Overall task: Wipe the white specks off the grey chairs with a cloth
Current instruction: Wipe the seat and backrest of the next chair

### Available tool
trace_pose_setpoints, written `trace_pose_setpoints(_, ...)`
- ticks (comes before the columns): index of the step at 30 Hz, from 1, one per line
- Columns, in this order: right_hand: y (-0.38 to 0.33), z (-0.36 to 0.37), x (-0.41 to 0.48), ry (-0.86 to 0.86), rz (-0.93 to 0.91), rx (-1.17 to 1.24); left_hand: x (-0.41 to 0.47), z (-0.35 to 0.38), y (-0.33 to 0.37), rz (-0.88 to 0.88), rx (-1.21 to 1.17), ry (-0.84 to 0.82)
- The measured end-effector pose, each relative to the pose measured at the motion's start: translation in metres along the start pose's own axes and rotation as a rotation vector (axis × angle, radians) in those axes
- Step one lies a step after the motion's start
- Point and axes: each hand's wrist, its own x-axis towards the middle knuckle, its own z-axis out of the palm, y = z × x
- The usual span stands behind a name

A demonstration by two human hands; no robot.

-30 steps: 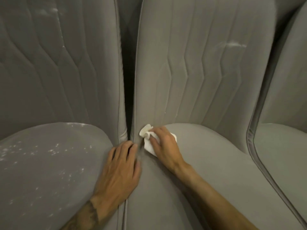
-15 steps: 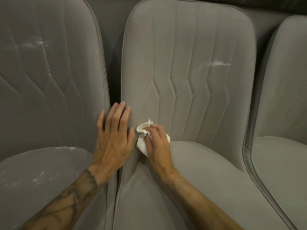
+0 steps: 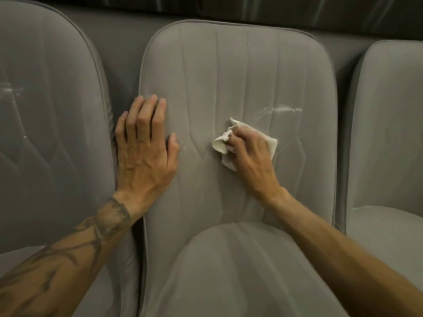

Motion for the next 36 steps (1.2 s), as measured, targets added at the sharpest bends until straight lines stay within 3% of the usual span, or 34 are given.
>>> trace_pose_setpoints(3,0.054,-0.021,0.031,0.065,0.040,-0.158,-0.001,0.004,-0.002,0.012,0.001,0.011)
trace_pose_setpoints(6,0.075,-0.033,0.064,0.262,0.277,-0.217,-0.002,0.006,-0.002,0.011,0.006,0.004)
trace_pose_setpoints(8,0.059,-0.025,0.055,0.218,0.341,-0.245,-0.003,0.005,-0.002,0.009,0.005,-0.005)
trace_pose_setpoints(10,0.045,-0.020,0.033,0.069,0.248,-0.217,-0.002,0.004,-0.002,0.016,-0.002,-0.006)
trace_pose_setpoints(12,0.057,-0.030,0.036,0.028,0.131,-0.184,-0.002,0.003,-0.002,0.016,-0.010,-0.005)
trace_pose_setpoints(15,0.086,-0.040,0.073,0.155,0.123,-0.255,-0.002,0.004,-0.002,0.017,-0.012,-0.013)
trace_pose_setpoints(18,0.066,-0.023,0.065,0.269,0.283,-0.285,-0.003,0.006,-0.002,0.017,-0.008,-0.014)
trace_pose_setpoints(20,0.047,-0.014,0.037,0.169,0.267,-0.245,-0.002,0.006,-0.003,0.020,-0.007,-0.010)
trace_pose_setpoints(23,0.062,-0.029,0.036,0.015,0.091,-0.213,-0.003,0.006,-0.002,0.018,-0.016,-0.017)
trace_pose_setpoints(25,0.080,-0.038,0.072,0.103,0.100,-0.271,-0.002,0.007,-0.002,0.019,-0.013,-0.013)
trace_pose_setpoints(29,0.070,-0.030,0.102,0.378,0.348,-0.300,-0.003,0.008,-0.002,0.016,-0.015,-0.018)
trace_pose_setpoints(31,0.046,-0.019,0.075,0.329,0.319,-0.290,-0.002,0.007,-0.002,0.016,-0.015,-0.017)
trace_pose_setpoints(34,0.050,-0.028,0.053,0.046,0.119,-0.242,-0.003,0.006,-0.003,0.014,-0.020,-0.029)
trace_pose_setpoints(36,0.074,-0.042,0.083,0.087,0.113,-0.296,-0.002,0.006,-0.001,0.017,-0.019,-0.033)
